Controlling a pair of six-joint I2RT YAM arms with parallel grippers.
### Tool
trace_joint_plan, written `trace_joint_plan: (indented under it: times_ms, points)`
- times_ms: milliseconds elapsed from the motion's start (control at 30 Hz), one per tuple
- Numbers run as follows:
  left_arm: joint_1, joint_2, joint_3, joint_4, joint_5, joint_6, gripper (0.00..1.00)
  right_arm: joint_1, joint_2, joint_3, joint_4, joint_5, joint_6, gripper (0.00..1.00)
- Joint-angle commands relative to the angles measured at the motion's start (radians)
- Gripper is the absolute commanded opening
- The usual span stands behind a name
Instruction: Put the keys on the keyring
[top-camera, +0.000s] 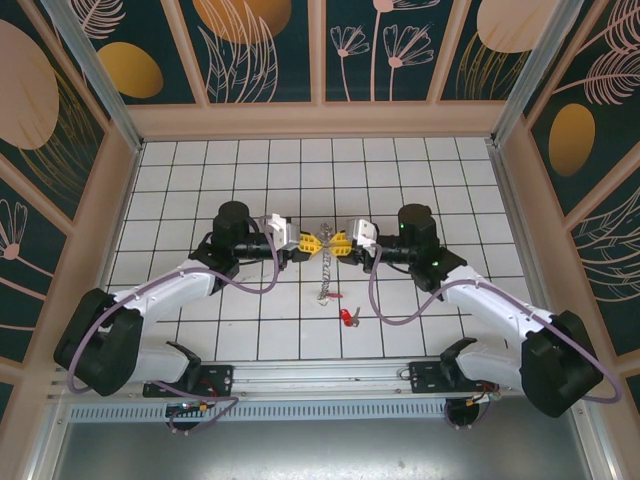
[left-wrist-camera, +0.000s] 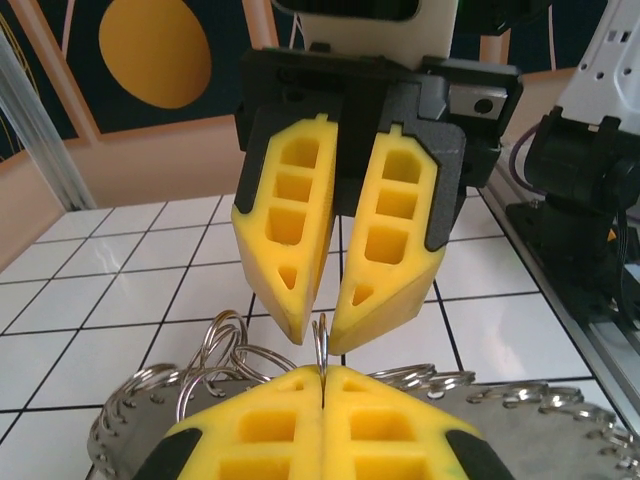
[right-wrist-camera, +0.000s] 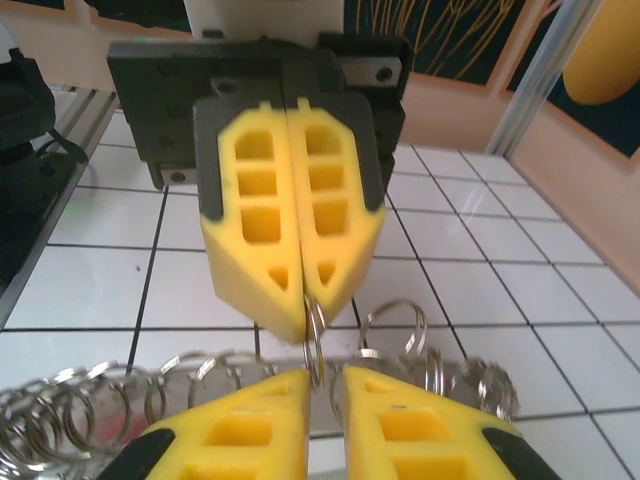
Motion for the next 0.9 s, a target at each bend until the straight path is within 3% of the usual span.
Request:
trace_joint_plan:
  times_ms: [0, 467, 867]
  points:
    - [-0.004, 0.012, -0.002, 0.175, 0.058, -0.068, 0.00, -0.013, -0.018, 0.038, -0.084, -0.070, -0.039, 0.17]
    - [-0.004, 0.051, 0.004, 0.183, 0.093, -0.051, 0.00, -0.013, -0.014, 0.017, 0.018, -0.096, -0.012, 0.17]
    - [-0.008, 0.073, 0.015, 0.223, 0.108, -0.085, 0.00, -0.013, -0.001, 0.001, 0.055, -0.101, -0.004, 0.11]
